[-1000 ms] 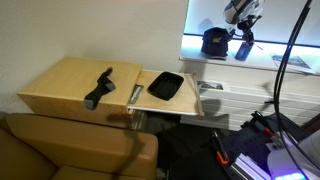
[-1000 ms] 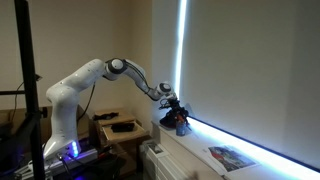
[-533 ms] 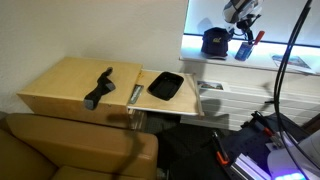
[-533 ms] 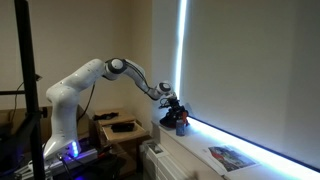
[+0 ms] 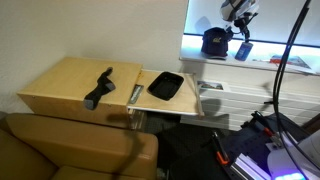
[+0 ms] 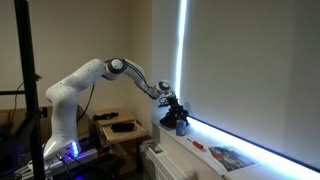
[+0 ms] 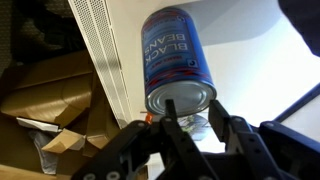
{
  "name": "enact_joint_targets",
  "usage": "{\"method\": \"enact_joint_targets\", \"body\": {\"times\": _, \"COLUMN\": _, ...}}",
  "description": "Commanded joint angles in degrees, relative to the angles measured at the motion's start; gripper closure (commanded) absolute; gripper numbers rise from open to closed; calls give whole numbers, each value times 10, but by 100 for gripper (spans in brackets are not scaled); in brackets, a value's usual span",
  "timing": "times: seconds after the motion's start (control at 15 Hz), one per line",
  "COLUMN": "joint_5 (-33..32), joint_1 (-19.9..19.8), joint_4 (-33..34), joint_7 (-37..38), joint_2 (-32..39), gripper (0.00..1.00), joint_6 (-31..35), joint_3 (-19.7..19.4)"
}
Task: Put the screwdriver on the blue tin
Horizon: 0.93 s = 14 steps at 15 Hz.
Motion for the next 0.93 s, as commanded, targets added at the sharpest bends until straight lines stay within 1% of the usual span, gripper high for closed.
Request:
{"method": "enact_joint_targets", "body": {"times": 0.0, "joint_5": 0, "joint_1": -3, "joint_4": 6, "joint_7": 2, "joint_2": 1, "gripper": 56, "joint_6": -6, "joint_3": 2}}
{"method": "enact_joint_targets", "body": {"times": 0.07, "joint_5": 0, "joint_1": -3, "joint_4": 7, "joint_7": 4, "joint_2": 1, "gripper": 48, "joint_6": -8, "joint_3": 3}}
{"method": "enact_joint_targets", "body": {"times": 0.2, "joint_5": 1, "joint_1": -3, "joint_4": 8, "joint_7": 4, "joint_2": 1, "gripper": 37, "joint_6": -9, "joint_3": 3}}
{"method": "enact_joint_targets", "body": {"times": 0.33, "joint_5": 1, "joint_1": -3, "joint_4": 8, "joint_7": 5, "joint_2": 2, "gripper": 36, "joint_6": -9, "joint_3": 3}}
{"method": "enact_joint_targets", "body": {"times": 0.4, "joint_5": 1, "joint_1": -3, "joint_4": 8, "joint_7": 5, "joint_2": 2, "gripper": 11, "joint_6": -9, "joint_3": 3}}
{"method": "enact_joint_targets", "body": {"times": 0.47, "joint_5": 15, "joint_1": -14, "joint_4": 3, "joint_7": -19, "joint_2": -16, "gripper": 9, "joint_6": -4, "joint_3": 16}}
{"method": "enact_joint_targets", "body": {"times": 0.53, "joint_5": 33, "joint_1": -27, "joint_4": -8, "joint_7": -44, "joint_2": -41, "gripper": 4, "joint_6": 12, "joint_3": 31}}
{"method": "enact_joint_targets", "body": {"times": 0.6, "joint_5": 49, "joint_1": -36, "joint_4": -17, "joint_7": -65, "joint_2": -67, "gripper": 1, "joint_6": 20, "joint_3": 39}}
{"method": "enact_joint_targets", "body": {"times": 0.67, "joint_5": 65, "joint_1": -39, "joint_4": -26, "joint_7": -83, "joint_2": -88, "gripper": 0, "joint_6": 26, "joint_3": 41}}
{"method": "enact_joint_targets", "body": {"times": 0.87, "joint_5": 123, "joint_1": -63, "joint_4": -43, "joint_7": -168, "joint_2": -151, "gripper": 0, "joint_6": 15, "joint_3": 61}}
